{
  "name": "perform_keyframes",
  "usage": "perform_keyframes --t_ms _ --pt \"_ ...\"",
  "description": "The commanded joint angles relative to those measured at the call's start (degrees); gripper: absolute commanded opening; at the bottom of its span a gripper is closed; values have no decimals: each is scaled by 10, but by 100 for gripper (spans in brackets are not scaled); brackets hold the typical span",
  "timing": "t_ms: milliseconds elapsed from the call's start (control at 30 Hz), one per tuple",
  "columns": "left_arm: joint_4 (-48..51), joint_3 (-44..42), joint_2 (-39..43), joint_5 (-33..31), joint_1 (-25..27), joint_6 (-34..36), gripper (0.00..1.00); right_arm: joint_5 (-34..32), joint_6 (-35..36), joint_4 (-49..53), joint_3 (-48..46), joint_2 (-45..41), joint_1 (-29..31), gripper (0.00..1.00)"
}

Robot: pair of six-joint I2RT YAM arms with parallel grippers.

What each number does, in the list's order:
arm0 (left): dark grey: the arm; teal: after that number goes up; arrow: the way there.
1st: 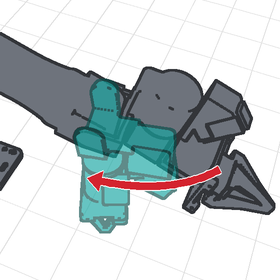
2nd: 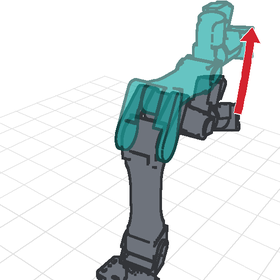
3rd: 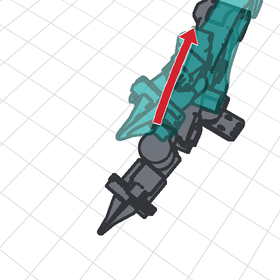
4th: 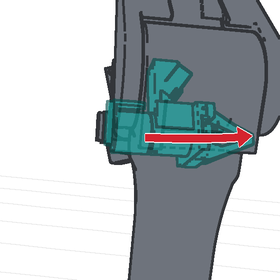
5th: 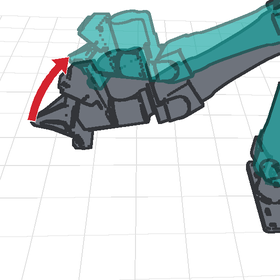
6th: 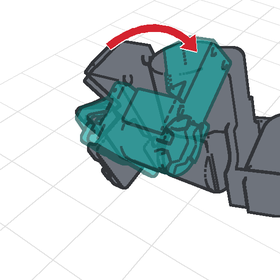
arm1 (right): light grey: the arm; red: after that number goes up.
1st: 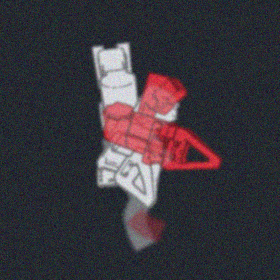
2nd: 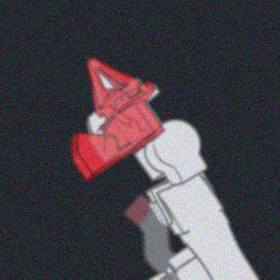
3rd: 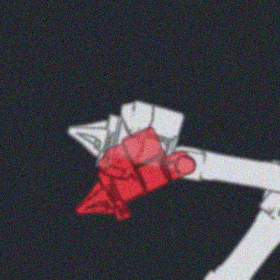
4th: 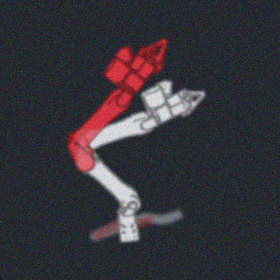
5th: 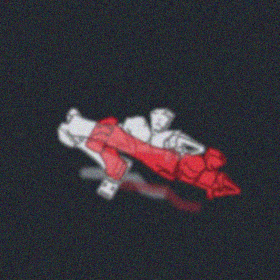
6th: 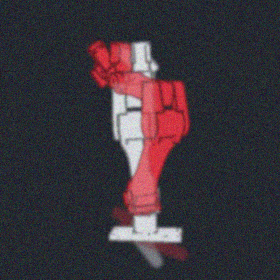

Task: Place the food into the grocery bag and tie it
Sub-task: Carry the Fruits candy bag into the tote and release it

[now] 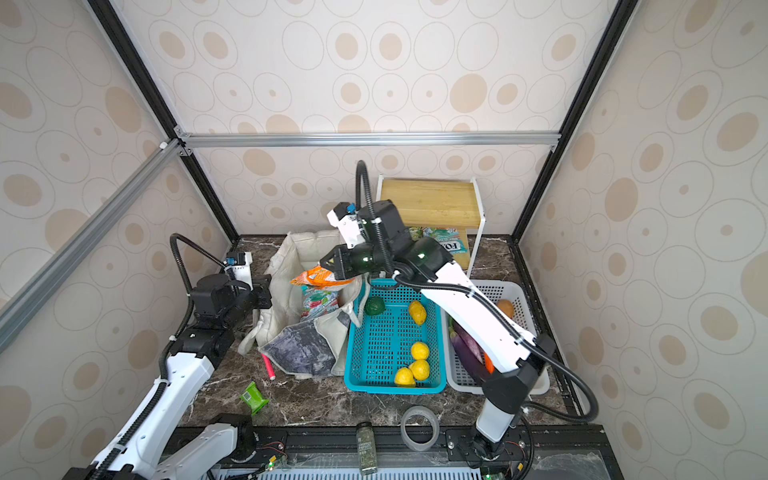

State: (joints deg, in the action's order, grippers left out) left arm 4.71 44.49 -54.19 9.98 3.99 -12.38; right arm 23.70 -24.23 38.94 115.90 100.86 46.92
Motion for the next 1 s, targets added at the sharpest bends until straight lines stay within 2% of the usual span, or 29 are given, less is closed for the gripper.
perform_keyframes --t_ms 0,133,200,300,433,467,533,567,600,733,867,967 --pt "-28 5 11 0 -3 -2 0 31 1 -21 30 34 16 0" --pt "-29 4 13 -3 -3 0 0 54 0 -19 -8 56 21 0" --pt "-27 4 12 -3 -3 0 0 43 3 -37 -74 41 21 0" --pt "-28 5 11 0 -3 -1 0 -18 21 -40 -144 22 20 0" --pt "-29 5 14 1 -3 -2 0 -92 47 6 -158 21 20 0" --pt "-29 4 14 0 -2 -2 0 -101 50 11 -158 19 19 7" --pt "-30 4 14 -1 -3 -2 0 -103 52 11 -157 10 20 39" --pt "-30 4 15 0 -3 -2 0 -105 52 5 -156 3 20 52" --pt "-30 4 14 -1 -2 -3 0 -113 56 3 -153 -5 20 58" --pt "-29 4 14 -1 -3 -3 0 -166 65 12 -140 -35 10 76" --pt "-30 4 18 0 -3 -3 0 -207 37 21 -165 -57 -21 94" --pt "-31 3 16 4 -2 -4 0 -231 13 -1 -207 -66 -27 96"
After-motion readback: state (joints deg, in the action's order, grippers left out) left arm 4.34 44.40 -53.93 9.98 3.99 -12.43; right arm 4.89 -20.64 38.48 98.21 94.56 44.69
